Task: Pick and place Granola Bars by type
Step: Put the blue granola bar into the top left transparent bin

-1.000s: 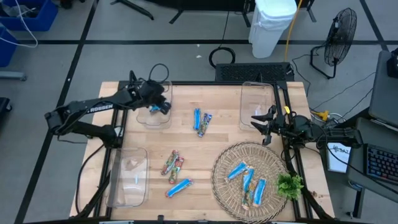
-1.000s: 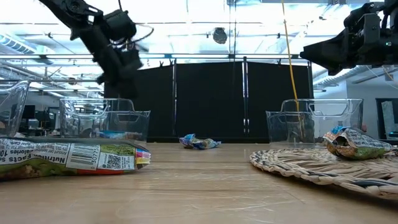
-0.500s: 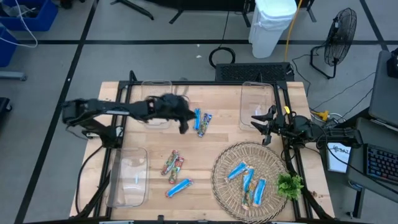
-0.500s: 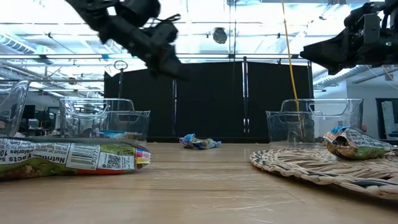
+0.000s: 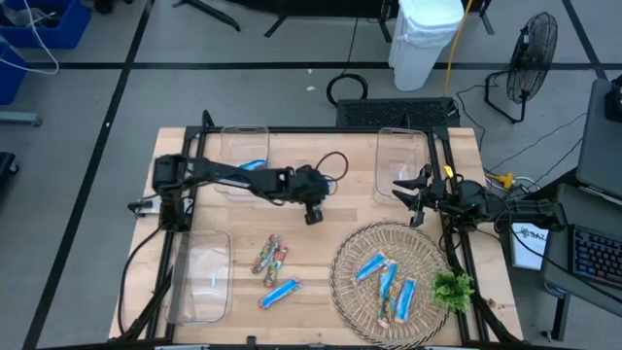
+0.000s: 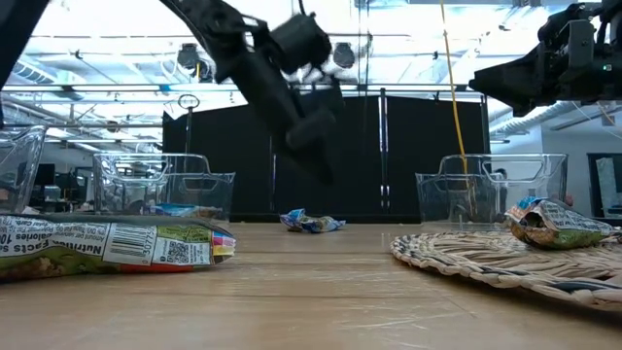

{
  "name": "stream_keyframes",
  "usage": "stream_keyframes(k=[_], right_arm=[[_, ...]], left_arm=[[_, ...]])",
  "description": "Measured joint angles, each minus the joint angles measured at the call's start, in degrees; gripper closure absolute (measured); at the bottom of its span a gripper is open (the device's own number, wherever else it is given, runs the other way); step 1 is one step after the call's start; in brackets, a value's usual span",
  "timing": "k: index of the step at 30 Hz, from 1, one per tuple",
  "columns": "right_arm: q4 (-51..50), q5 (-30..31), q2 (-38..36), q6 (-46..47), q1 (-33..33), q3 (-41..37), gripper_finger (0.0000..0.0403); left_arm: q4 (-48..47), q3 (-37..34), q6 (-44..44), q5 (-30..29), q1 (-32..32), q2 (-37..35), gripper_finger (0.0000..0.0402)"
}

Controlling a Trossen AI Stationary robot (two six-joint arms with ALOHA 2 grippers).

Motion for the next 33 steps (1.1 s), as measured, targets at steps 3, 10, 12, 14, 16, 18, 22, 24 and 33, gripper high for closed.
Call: stream_keyframes(k=[3, 10, 12, 14, 16, 18, 22, 24, 33], right_arm=[[0.0, -0.1, 0.0, 0.0, 0.0, 0.0, 0.0289], [0.0, 0.0, 0.0, 0.0, 0.0, 0.0, 0.0289], [0.0, 0.0, 0.0, 0.0, 0.0, 0.0, 0.0289], [0.0, 0.0, 0.0, 0.0, 0.0, 0.0, 0.0289], [0.1, 0.0, 0.0, 0.0, 0.0, 0.0, 0.0289], [0.0, 0.0, 0.0, 0.0, 0.0, 0.0, 0.0289], [0.0, -0.1, 0.0, 0.0, 0.0, 0.0, 0.0289], [0.0, -0.1, 0.0, 0.0, 0.0, 0.0, 0.0289], [0.0, -0.1, 0.0, 0.0, 0.0, 0.0, 0.0289]], left_arm=[[0.6, 0.0, -1.5, 1.1, 0.9, 2.1, 0.0398], [-2.6, 0.1, -7.2, 1.2, 3.1, 3.0, 0.0399], [-4.5, 0.1, -8.7, 0.9, 3.8, 3.0, 0.0397], [-6.8, 0.1, -10.5, 0.2, 4.2, 3.0, 0.0397], [-8.9, 0.1, -11.7, -0.8, 4.4, 3.0, 0.0397], [-11.4, 0.1, -12.3, -2.1, 4.6, 3.0, 0.0399], [-15.1, 0.1, -13.8, -4.7, 4.6, 2.8, 0.0395], [-16.0, 0.1, -14.0, -5.0, 4.4, 2.0, 0.0395], [-17.5, 0.1, -9.4, -6.2, 1.8, -3.4, 0.0376]])
